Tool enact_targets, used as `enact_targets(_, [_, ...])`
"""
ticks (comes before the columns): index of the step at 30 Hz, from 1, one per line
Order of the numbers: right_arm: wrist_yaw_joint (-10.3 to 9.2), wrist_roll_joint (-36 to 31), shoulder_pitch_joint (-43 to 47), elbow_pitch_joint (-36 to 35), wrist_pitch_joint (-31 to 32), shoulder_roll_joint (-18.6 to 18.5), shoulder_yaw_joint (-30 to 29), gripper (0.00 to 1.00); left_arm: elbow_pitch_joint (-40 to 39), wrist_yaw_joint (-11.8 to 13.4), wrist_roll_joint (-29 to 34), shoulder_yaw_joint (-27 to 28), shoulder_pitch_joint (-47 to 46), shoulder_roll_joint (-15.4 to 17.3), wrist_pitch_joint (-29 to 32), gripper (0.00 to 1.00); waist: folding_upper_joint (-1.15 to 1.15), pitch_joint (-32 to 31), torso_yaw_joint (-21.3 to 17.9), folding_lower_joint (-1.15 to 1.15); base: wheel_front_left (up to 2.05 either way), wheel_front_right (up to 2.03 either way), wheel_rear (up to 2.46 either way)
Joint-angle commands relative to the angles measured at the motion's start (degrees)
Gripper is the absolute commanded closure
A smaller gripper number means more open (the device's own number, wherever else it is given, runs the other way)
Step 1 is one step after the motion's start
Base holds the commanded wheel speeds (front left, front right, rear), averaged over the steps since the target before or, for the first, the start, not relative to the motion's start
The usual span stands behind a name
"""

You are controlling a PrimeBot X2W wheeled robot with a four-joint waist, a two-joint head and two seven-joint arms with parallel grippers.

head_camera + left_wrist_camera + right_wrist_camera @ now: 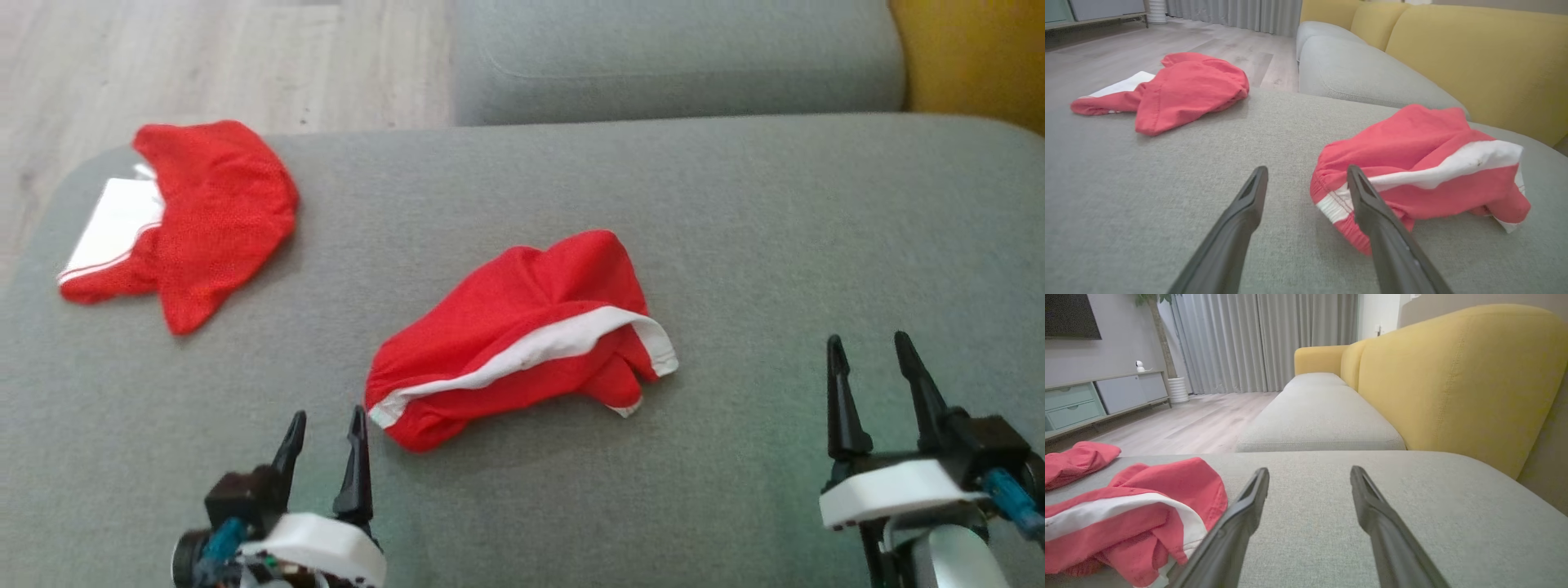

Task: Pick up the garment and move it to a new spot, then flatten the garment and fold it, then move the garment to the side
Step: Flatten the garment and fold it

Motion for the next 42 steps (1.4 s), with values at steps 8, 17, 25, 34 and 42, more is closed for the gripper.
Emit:
enact_targets(8, [0.43, 1.68, 0.86, -1.62, -0.79, -0.35, 1.17, 0.0, -4.85, -0.19, 3.14, 8.44, 2.87, -3.17, -0.7, 0.0, 0.0, -1.94, 2.22, 0.01, 0.0, 0.0, 0.0])
enact_targets(17, [0.43, 2.31, 0.68, 0.14, -0.79, -0.35, 2.26, 0.0, -5.03, -1.9, 6.35, 11.88, 4.68, -4.91, -0.71, 0.0, 0.0, -2.46, 2.13, 0.01, 0.0, 0.0, 0.0])
enact_targets(25, [0.43, 2.33, 0.39, 0.43, -0.79, -0.35, 2.55, 0.0, -4.33, -2.8, 7.96, 12.93, 4.76, -5.66, -0.71, 0.0, 0.0, -2.1, 1.97, 0.01, 0.0, 0.0, 0.0])
enact_targets(34, [0.43, 2.08, -0.08, 0.47, -0.79, -0.35, 3.11, 0.0, -1.45, -5.11, 7.43, 10.86, 2.83, -7.0, 1.58, 0.0, 0.0, -0.91, 1.34, 0.01, 0.0, 0.0, 0.0])
enact_targets(42, [0.43, 1.22, -1.45, 0.23, -0.79, -0.35, 4.14, 0.0, 4.23, -8.4, 4.19, 9.96, -2.21, -9.03, 5.99, 0.0, 0.0, 1.96, -0.46, 0.01, 0.0, 0.0, 0.0])
